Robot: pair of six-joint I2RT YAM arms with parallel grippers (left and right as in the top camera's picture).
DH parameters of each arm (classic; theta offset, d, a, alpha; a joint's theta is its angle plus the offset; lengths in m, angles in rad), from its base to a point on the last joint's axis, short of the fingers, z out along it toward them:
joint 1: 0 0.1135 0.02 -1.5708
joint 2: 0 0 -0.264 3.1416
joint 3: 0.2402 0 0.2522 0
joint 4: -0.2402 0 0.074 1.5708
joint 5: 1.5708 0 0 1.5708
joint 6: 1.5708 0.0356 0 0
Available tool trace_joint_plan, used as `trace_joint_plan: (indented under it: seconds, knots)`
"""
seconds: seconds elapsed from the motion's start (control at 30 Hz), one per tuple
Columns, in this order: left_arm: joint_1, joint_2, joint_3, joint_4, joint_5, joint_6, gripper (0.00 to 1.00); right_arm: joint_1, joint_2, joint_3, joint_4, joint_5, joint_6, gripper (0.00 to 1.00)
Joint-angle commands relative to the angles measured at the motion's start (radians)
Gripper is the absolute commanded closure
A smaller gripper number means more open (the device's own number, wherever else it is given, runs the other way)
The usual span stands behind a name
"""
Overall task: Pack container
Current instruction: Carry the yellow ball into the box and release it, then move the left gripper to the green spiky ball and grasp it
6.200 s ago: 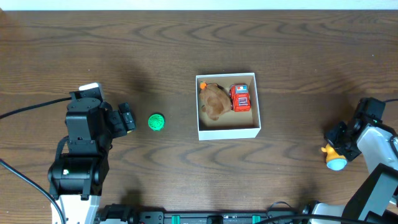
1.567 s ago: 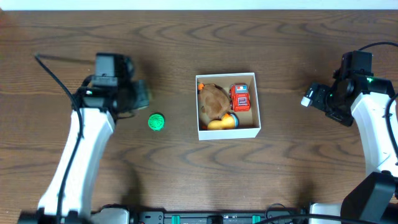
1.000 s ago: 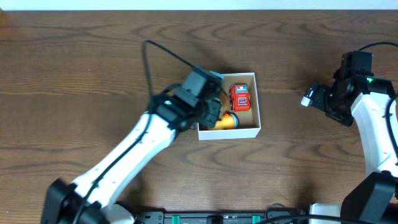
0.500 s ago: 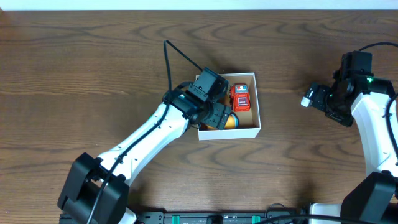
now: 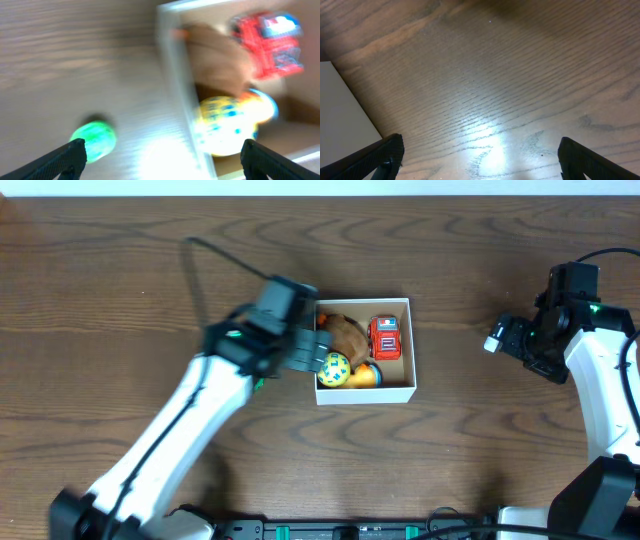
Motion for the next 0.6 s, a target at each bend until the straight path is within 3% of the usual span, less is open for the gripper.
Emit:
trace_joint_plan:
  seconds: [0.0,0.07,0.2,0.57]
  knots:
    - [0.105,-0.066,0.028,-0.061,-0.113,-0.108,0.02,-0.005,0.001,0.000,0.000,-0.004,-0.016,0.01]
    - [0.173,-0.074,0.028,-0.116,-0.101,-0.184,0.02,-0.005,0.001,0.000,0.000,-0.004,-0.016,0.01]
    - [0.248,-0.032,-0.001,-0.149,-0.035,-0.217,0.02,-0.005,0.001,0.000,0.003,-0.004,-0.016,0.01]
    - [0.253,0.306,-0.042,-0.090,0.021,-0.254,0.02,-0.005,0.001,0.000,0.000,-0.004,-0.016,0.01]
